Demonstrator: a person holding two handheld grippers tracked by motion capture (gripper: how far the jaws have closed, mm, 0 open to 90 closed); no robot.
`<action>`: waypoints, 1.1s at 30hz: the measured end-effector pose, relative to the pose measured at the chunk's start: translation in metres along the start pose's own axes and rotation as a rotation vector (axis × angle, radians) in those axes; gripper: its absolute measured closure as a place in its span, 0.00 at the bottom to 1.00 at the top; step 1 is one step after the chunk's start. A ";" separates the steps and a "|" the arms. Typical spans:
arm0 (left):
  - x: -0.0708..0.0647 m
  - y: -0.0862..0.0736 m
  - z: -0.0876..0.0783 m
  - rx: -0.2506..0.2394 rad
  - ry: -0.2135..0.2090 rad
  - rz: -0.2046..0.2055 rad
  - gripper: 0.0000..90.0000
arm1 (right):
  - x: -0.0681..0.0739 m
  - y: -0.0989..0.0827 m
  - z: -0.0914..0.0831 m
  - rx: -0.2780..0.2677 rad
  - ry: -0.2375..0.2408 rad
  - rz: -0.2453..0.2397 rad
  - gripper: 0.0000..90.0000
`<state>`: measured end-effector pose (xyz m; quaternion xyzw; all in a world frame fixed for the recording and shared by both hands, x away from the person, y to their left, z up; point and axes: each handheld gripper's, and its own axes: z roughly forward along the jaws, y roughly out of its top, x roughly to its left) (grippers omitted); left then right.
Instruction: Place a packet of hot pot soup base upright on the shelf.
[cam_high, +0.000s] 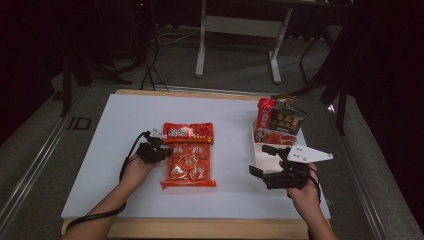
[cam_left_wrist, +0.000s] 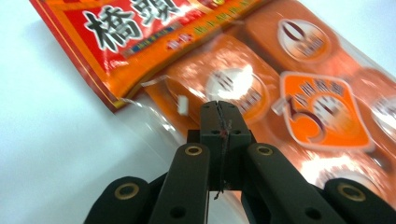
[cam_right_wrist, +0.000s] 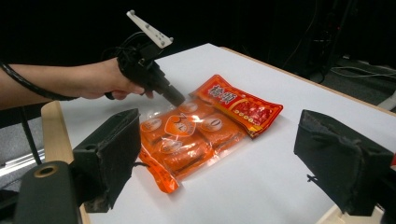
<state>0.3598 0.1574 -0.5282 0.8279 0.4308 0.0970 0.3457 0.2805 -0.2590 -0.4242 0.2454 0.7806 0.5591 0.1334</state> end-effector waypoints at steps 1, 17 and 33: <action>-0.002 -0.001 -0.002 0.001 -0.004 0.000 1.00 | 0.001 0.000 0.000 0.001 0.003 0.000 0.16; 0.001 -0.001 0.008 0.005 0.027 -0.022 1.00 | 0.002 -0.001 0.003 0.010 0.011 -0.007 0.16; -0.024 0.009 0.022 0.017 -0.028 0.015 1.00 | 0.002 -0.002 0.003 0.016 0.017 -0.006 0.16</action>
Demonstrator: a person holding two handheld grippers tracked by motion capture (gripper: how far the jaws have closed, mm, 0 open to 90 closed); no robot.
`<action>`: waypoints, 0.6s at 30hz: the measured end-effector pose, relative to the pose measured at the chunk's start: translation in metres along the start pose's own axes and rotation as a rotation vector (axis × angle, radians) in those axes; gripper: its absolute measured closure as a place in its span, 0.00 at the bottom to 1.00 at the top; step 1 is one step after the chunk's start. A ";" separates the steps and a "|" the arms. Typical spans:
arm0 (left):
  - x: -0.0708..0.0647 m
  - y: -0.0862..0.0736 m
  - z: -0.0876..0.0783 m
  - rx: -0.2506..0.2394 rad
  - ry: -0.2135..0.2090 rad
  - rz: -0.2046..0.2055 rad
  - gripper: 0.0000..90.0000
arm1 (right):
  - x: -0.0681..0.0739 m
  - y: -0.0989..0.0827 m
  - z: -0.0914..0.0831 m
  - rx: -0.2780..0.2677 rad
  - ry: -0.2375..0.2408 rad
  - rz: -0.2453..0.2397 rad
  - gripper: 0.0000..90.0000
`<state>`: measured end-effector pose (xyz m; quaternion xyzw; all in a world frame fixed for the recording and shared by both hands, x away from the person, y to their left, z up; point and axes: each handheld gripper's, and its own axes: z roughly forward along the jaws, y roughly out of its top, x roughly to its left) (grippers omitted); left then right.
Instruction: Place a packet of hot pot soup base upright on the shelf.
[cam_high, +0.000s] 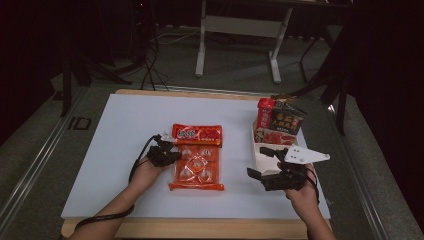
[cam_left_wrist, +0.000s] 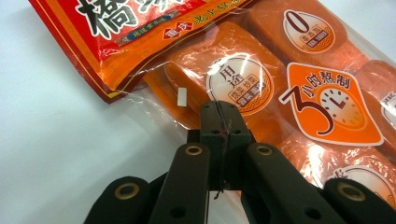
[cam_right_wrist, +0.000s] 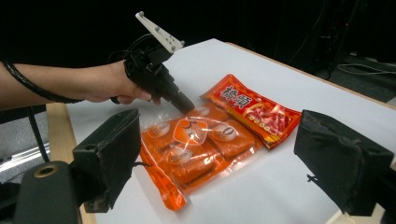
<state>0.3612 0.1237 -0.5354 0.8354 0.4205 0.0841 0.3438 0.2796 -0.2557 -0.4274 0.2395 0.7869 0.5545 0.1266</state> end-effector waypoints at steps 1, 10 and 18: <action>-0.002 0.001 0.001 -0.001 -0.003 0.002 1.00 | 0.000 0.000 0.000 0.000 0.002 -0.001 0.16; -0.002 0.001 -0.002 -0.024 -0.050 0.002 0.98 | -0.001 0.000 0.001 -0.010 -0.004 -0.012 0.19; 0.004 0.004 -0.020 -0.103 -0.107 -0.019 0.68 | 0.001 0.001 0.000 -0.020 -0.017 -0.011 0.19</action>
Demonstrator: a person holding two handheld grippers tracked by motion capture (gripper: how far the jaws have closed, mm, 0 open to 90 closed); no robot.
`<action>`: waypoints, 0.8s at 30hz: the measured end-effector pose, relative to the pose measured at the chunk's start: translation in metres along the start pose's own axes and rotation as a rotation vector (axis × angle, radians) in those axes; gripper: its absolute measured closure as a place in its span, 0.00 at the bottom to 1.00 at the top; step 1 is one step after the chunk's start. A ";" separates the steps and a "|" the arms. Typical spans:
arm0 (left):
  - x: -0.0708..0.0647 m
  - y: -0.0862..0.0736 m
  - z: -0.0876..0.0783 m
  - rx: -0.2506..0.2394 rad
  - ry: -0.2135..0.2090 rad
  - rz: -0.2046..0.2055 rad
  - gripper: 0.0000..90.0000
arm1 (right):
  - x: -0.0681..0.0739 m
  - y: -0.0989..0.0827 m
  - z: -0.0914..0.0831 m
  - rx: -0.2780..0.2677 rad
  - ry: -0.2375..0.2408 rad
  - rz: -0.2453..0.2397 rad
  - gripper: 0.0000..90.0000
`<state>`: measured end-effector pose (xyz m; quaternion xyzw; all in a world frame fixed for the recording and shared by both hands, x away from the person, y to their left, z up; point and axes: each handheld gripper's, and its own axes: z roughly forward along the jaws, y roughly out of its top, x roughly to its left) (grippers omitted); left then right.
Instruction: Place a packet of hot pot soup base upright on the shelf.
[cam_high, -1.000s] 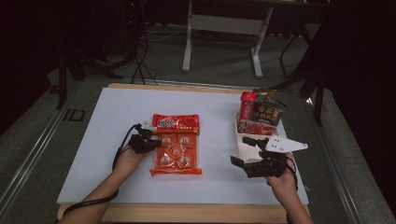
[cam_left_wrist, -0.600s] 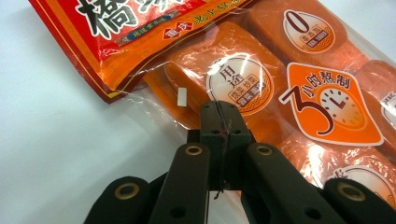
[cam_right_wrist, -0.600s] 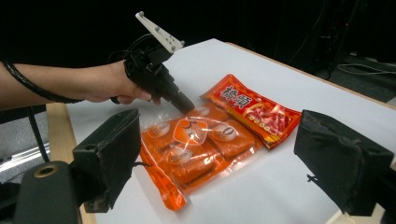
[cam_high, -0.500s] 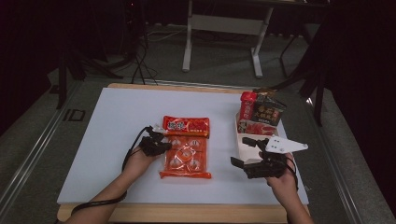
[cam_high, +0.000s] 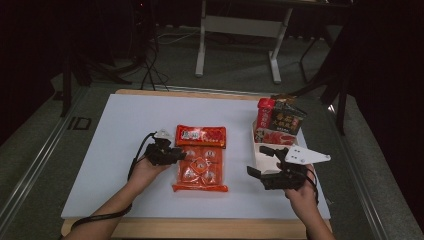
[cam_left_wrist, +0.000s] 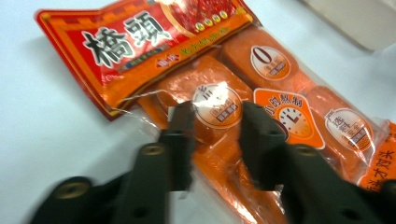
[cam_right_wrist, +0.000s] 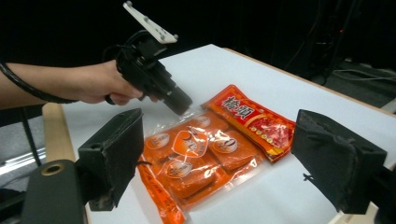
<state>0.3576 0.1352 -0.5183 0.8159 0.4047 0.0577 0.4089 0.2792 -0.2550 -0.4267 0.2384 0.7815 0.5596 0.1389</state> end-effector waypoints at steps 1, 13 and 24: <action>0.001 0.001 -0.002 -0.004 0.000 0.003 0.68 | 0.000 0.000 0.000 0.000 0.000 0.000 0.19; 0.028 0.007 -0.013 -0.080 0.002 -0.033 0.31 | 0.000 -0.001 -0.002 -0.031 -0.034 -0.041 0.14; 0.054 0.012 -0.003 -0.089 0.052 -0.059 0.31 | 0.006 -0.003 0.004 0.004 0.031 0.002 0.12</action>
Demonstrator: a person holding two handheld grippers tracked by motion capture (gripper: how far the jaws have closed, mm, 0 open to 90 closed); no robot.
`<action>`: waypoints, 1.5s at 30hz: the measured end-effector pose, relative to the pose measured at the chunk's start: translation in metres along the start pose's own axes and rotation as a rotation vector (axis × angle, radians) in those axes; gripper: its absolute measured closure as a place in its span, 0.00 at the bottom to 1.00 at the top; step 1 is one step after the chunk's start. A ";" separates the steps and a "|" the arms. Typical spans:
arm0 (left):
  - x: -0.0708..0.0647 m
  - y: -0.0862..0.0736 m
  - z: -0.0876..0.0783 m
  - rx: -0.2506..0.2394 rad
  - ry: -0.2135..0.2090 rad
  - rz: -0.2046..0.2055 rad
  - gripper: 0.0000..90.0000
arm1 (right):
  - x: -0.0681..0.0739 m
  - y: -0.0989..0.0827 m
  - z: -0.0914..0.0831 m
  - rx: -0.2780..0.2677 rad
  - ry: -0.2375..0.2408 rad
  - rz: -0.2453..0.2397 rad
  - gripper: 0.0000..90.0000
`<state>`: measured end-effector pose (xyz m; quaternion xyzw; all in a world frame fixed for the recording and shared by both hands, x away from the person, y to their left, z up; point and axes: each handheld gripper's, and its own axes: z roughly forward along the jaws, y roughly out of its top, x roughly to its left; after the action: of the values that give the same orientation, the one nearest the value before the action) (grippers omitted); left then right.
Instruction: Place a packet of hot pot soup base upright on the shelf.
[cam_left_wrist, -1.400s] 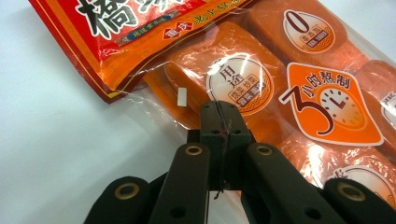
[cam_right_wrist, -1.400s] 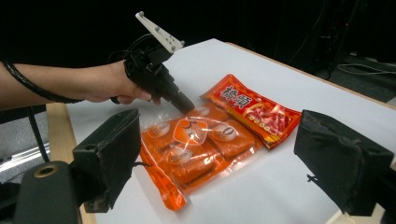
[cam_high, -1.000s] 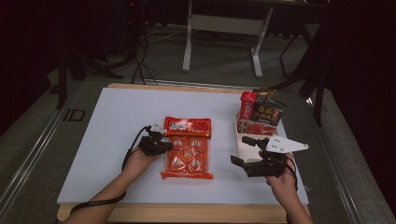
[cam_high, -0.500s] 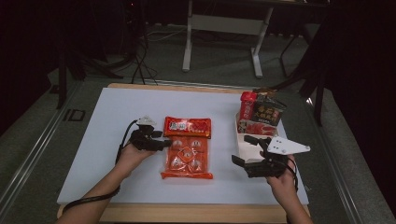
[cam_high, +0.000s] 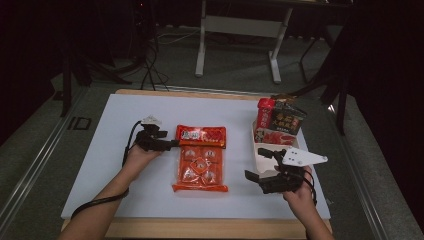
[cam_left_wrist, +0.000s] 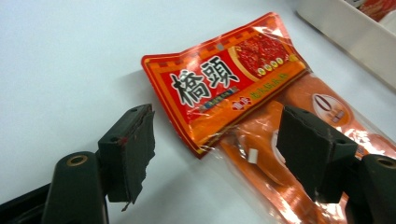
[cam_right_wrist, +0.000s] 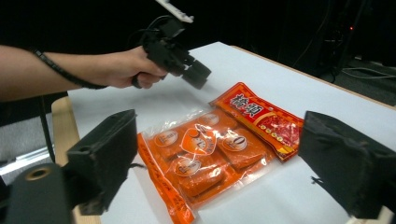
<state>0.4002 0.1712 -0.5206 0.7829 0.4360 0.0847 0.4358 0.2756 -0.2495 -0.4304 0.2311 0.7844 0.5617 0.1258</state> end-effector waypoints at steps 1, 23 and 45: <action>0.000 0.000 0.000 0.000 0.000 0.000 0.31 | 0.000 0.000 0.000 0.000 0.000 0.000 0.12; 0.021 0.005 0.047 0.085 -0.007 -0.034 0.39 | 0.006 -0.001 0.005 0.047 -0.041 -0.046 0.12; 0.006 0.016 0.061 0.130 -0.073 -0.004 0.98 | 0.004 -0.005 0.009 0.059 -0.018 -0.032 0.12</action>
<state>0.4450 0.1349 -0.5466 0.8111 0.4260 0.0266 0.3999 0.2753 -0.2414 -0.4374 0.2270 0.8032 0.5339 0.1350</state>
